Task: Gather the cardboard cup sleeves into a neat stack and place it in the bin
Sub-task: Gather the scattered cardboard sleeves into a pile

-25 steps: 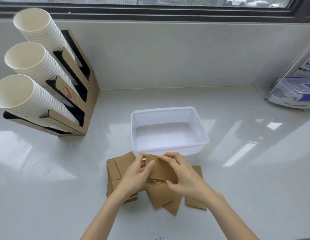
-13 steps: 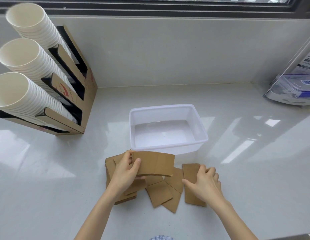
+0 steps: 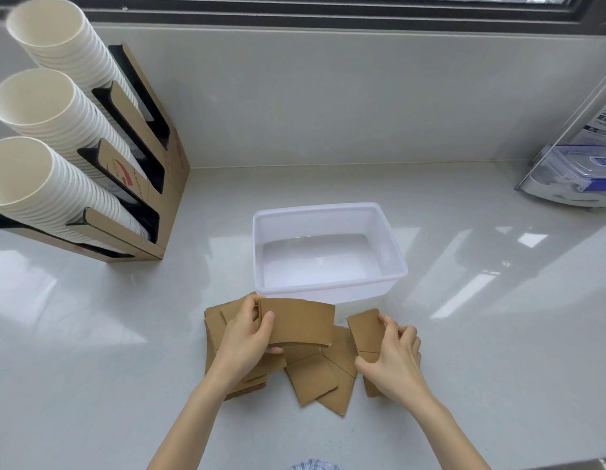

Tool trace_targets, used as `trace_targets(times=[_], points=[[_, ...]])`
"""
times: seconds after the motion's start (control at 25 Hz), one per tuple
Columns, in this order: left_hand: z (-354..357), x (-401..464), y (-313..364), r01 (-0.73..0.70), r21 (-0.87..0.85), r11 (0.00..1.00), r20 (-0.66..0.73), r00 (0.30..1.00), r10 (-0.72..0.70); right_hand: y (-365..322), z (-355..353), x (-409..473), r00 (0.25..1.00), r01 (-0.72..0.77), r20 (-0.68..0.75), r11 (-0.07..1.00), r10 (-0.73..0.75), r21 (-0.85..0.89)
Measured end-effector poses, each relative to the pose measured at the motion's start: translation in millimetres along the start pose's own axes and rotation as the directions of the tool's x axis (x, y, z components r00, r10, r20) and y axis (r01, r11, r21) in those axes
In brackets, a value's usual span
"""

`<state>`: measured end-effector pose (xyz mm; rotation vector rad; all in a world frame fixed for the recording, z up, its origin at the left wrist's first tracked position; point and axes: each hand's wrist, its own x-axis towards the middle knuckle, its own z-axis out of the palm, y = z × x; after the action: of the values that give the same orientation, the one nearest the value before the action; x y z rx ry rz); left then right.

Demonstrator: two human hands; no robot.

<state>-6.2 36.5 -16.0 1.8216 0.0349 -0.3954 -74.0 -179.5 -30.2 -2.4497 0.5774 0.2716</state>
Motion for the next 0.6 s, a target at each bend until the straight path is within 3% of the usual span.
trace_targets(times=[0.16, 0.32, 0.6], points=[[-0.7, -1.7, 1.2, 0.01, 0.059, 0.998, 0.003, 1.0, -0.01, -13.8, -10.0, -5.7, 0.964, 0.265, -0.023, 0.953, -0.265, 0.145], [1.4, -2.6, 5.1, 0.037, 0.014, 0.999, 0.039, 0.999, -0.038, -40.4, -14.2, -4.5, 0.869, 0.487, 0.046, 0.867, -0.493, 0.106], [4.0, -9.8, 14.6, 0.062, -0.161, 0.985, 0.112, 0.993, -0.044, -60.4, -9.8, 2.5, 0.748, 0.65, 0.159, 0.76, -0.645, 0.023]])
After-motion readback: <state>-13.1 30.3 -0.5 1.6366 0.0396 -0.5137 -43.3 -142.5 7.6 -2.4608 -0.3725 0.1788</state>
